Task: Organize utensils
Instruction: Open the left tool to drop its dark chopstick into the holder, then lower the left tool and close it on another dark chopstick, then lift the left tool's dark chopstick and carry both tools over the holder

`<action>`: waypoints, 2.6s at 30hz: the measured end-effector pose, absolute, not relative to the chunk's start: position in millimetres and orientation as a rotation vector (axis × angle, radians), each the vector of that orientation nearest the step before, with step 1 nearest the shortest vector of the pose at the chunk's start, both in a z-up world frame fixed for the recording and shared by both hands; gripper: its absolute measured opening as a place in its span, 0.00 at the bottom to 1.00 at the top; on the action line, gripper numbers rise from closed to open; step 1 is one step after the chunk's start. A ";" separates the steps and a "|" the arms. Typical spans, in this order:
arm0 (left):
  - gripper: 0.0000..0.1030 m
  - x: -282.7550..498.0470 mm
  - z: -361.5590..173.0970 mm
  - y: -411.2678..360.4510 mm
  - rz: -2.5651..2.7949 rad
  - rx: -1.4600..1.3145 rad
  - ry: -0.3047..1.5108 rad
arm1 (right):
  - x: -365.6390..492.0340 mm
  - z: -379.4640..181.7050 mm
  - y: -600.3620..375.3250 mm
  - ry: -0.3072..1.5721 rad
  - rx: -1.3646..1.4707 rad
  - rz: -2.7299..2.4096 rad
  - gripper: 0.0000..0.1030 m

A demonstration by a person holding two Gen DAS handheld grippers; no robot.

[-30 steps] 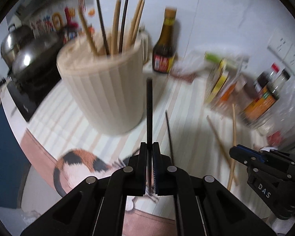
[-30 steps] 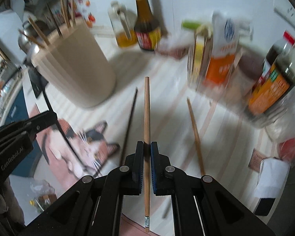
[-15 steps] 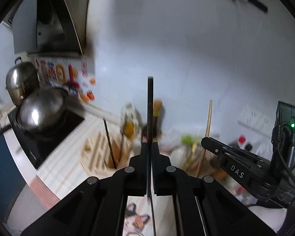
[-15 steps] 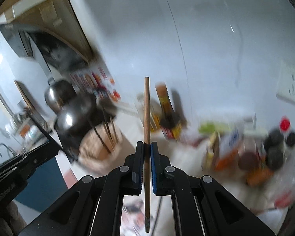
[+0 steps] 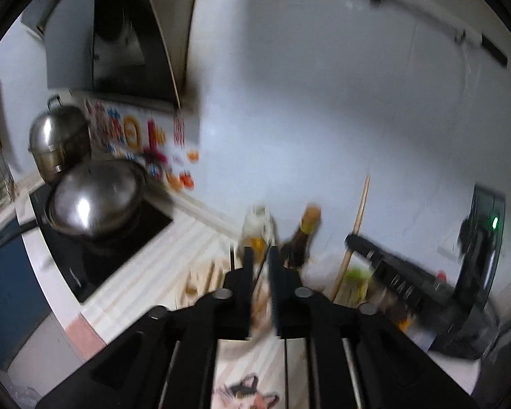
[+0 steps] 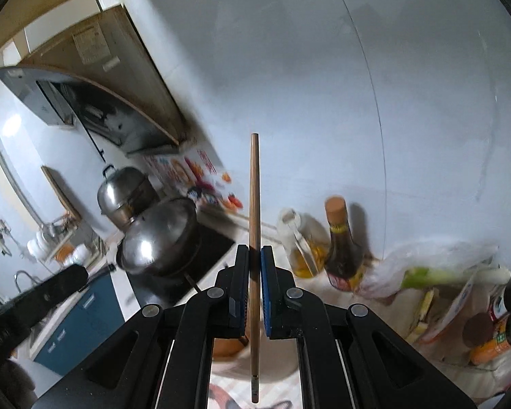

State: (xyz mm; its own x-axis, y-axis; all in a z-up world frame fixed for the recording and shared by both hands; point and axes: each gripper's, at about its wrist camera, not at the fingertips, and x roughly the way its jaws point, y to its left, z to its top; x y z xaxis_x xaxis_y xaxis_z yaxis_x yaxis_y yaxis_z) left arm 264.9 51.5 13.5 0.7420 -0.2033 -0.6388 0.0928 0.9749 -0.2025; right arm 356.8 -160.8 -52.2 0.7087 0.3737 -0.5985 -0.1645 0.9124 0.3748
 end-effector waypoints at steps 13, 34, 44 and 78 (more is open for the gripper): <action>0.66 225.1 -219.7 -26.1 -0.336 -0.196 1.294 | 238.7 -215.8 -295.9 1.107 0.411 -0.023 0.07; 0.05 290.2 -326.1 -112.8 -0.248 0.191 1.316 | 212.1 -278.5 -317.0 1.212 0.459 -0.179 0.07; 0.03 244.1 -323.7 -71.7 -0.260 0.111 1.311 | 213.7 -266.4 -296.4 1.205 0.435 -0.126 0.07; 0.03 264.5 27.2 42.1 -0.215 -0.210 0.502 | 326.1 -26.9 -184.5 0.668 0.395 0.214 0.07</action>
